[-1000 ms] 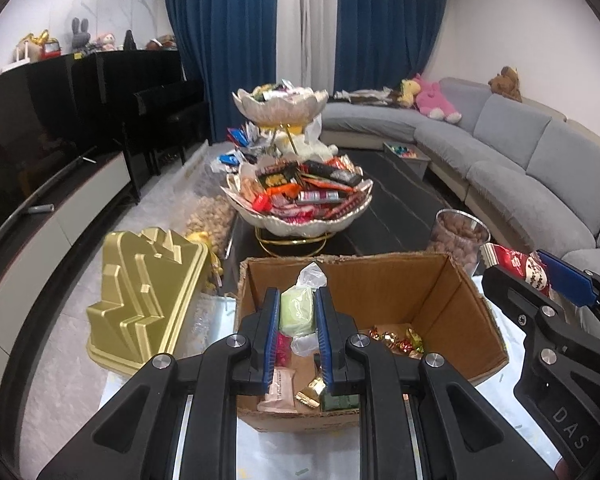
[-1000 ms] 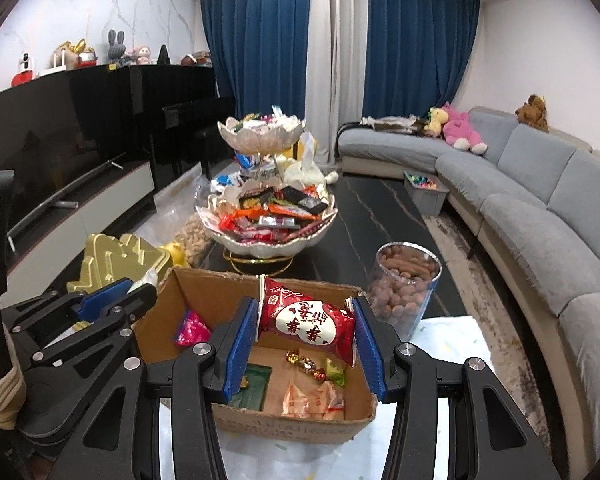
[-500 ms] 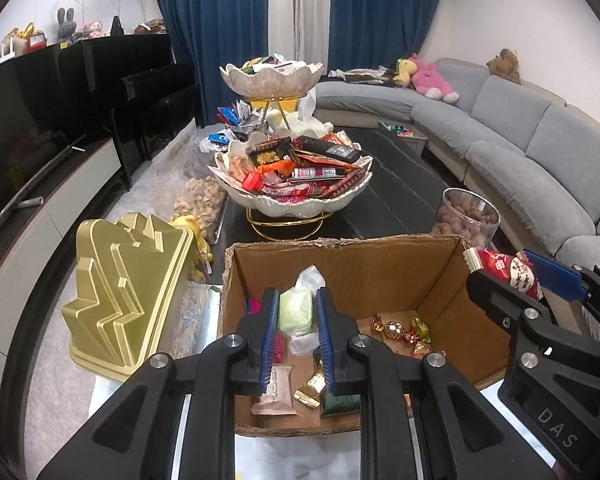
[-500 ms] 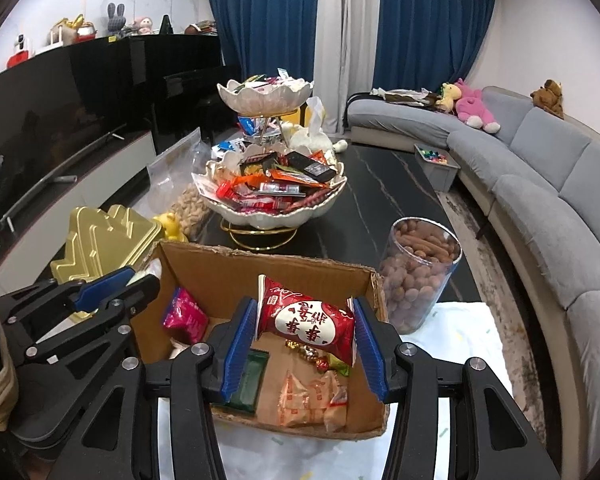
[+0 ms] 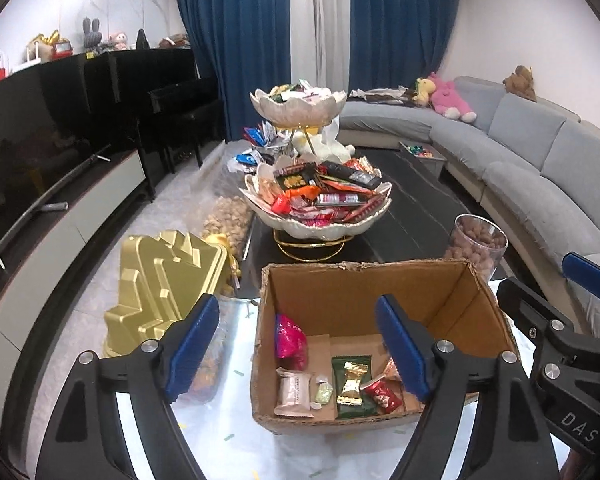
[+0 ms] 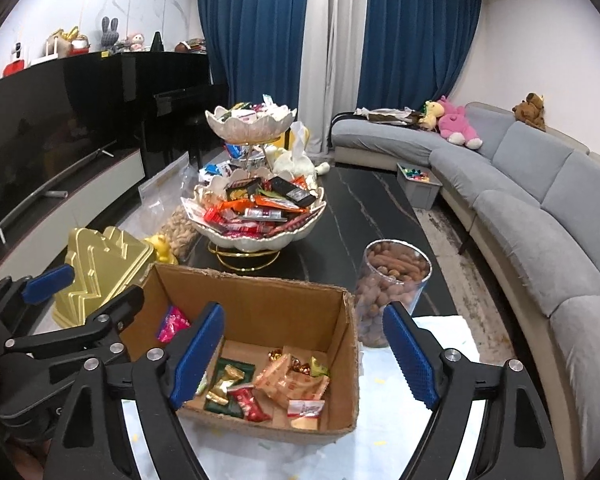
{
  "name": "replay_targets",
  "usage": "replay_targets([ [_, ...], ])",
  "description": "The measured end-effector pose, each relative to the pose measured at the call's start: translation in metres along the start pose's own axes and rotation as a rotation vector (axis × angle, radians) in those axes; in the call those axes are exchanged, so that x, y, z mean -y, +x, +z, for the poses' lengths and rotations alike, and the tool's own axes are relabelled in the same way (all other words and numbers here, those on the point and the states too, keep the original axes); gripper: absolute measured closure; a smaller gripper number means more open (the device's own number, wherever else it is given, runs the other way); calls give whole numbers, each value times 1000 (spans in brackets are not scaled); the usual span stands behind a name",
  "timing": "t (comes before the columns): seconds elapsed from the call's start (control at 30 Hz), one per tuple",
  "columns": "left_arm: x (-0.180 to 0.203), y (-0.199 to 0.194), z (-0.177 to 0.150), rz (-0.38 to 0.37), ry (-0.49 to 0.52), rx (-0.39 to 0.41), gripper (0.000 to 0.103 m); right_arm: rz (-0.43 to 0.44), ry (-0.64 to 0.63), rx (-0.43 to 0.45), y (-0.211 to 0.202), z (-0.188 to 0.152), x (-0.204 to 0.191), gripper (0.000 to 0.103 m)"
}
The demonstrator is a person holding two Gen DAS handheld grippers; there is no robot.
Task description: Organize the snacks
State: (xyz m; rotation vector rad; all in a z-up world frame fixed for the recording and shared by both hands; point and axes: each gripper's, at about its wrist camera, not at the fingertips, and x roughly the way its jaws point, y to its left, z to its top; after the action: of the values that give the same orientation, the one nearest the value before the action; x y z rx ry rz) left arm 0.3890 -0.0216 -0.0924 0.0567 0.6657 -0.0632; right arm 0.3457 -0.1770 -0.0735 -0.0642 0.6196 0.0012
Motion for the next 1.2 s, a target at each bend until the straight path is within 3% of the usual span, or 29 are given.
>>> replay_targets([
  [0.67, 1, -78, 0, 21, 3, 66, 16, 0, 29, 77, -76, 3, 6, 16],
  [1.2, 4, -131, -35, 52, 2, 64, 15, -8, 30, 62, -125, -28, 15, 16],
])
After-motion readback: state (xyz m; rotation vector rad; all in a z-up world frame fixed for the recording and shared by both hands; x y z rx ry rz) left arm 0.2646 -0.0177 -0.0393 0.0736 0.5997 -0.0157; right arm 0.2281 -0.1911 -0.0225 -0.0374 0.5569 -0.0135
